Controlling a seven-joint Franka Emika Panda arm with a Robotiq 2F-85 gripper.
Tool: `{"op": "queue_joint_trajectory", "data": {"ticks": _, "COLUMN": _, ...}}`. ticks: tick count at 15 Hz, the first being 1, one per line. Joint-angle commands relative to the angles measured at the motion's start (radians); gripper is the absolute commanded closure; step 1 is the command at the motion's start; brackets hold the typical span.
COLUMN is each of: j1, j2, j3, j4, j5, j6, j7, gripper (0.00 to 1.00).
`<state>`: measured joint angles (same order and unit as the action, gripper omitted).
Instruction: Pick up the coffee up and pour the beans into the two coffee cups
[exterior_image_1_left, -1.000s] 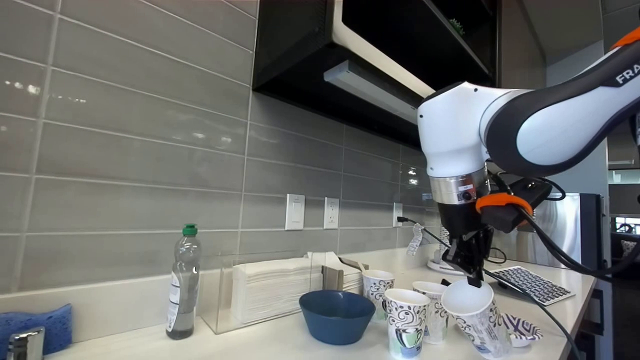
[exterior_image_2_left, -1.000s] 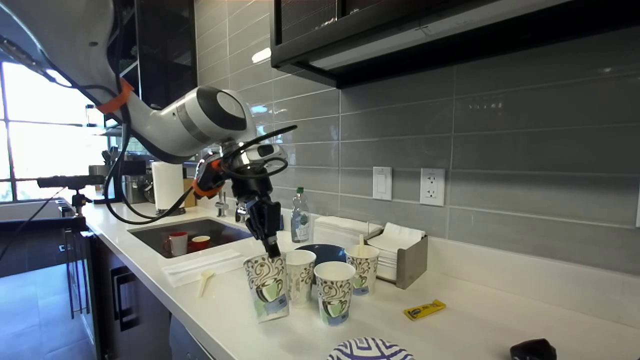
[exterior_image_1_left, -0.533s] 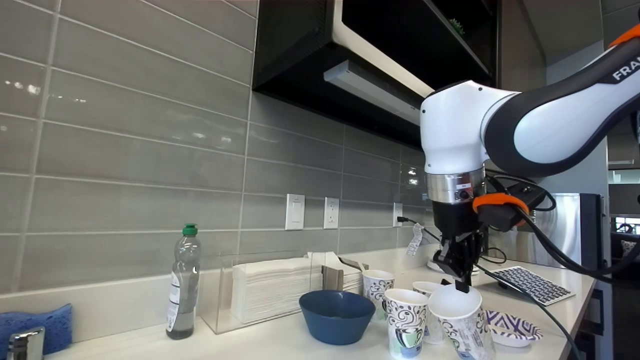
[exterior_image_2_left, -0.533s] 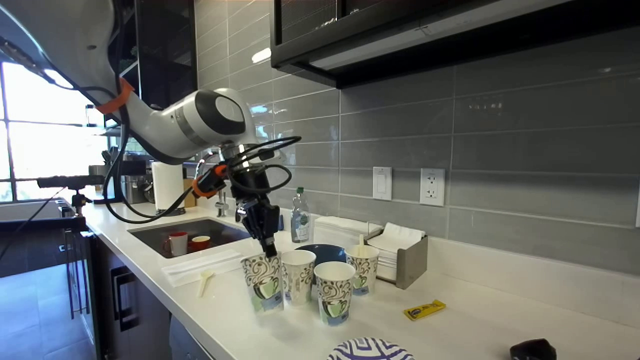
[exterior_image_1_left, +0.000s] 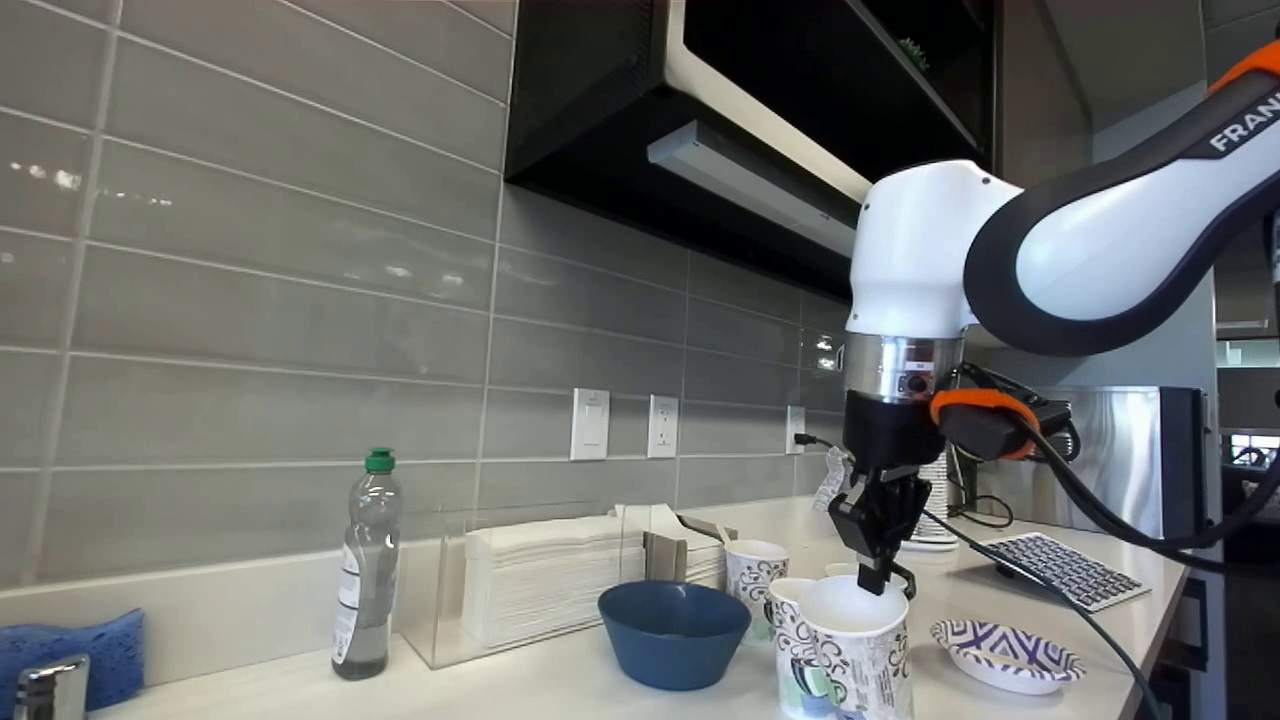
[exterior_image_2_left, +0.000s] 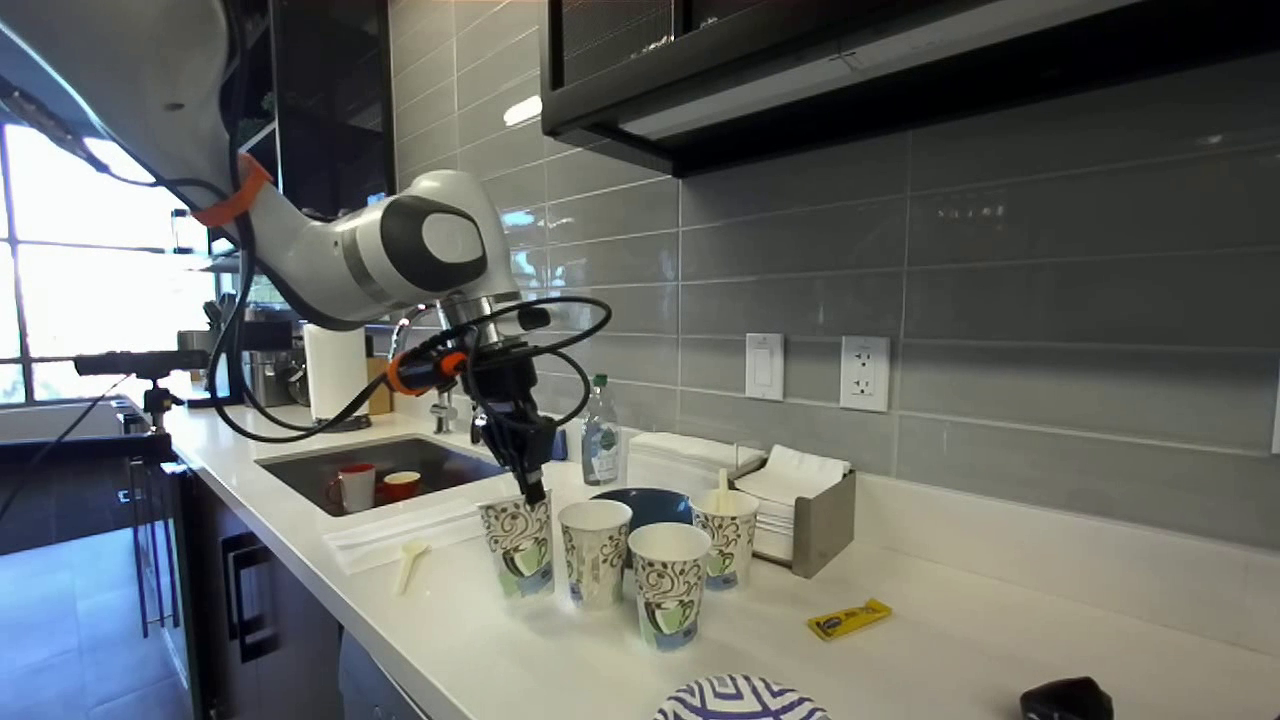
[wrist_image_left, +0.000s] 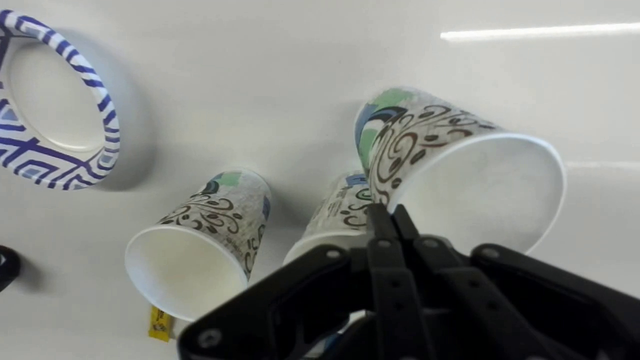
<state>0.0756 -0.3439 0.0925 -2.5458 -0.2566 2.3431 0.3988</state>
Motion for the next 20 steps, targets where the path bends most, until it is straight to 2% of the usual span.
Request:
{"op": "queue_joint_trajectory", "data": {"ticks": 1, "j1": 0.002, "j2": -0.02, "j3": 0.001, "j4": -0.031, "j5": 0.094, "j6": 0.029, "j7": -0.092, "gripper": 0.99}}
{"op": "queue_joint_trajectory", "data": {"ticks": 8, "j1": 0.012, "j2": -0.012, "j3": -0.006, "j4": -0.044, "j5": 0.198, "j6": 0.052, "j7": -0.182, "gripper": 0.99}}
{"op": "queue_joint_trajectory", "data": {"ticks": 13, "j1": 0.034, "j2": 0.002, "j3": -0.018, "j4": -0.065, "j5": 0.296, "j6": 0.131, "j7": -0.281, "gripper": 0.99}}
{"op": "queue_joint_trajectory", "data": {"ticks": 14, "j1": 0.037, "j2": 0.006, "j3": -0.017, "j4": -0.069, "j5": 0.307, "j6": 0.138, "j7": -0.296, "gripper": 0.72}}
{"op": "queue_joint_trajectory", "data": {"ticks": 16, "j1": 0.04, "j2": 0.008, "j3": -0.016, "j4": -0.076, "j5": 0.321, "j6": 0.147, "j7": -0.32, "gripper": 0.64}}
{"op": "queue_joint_trajectory", "data": {"ticks": 20, "j1": -0.012, "j2": -0.053, "j3": 0.044, "j4": -0.072, "j5": 0.193, "j6": 0.064, "j7": -0.22, "gripper": 0.36}}
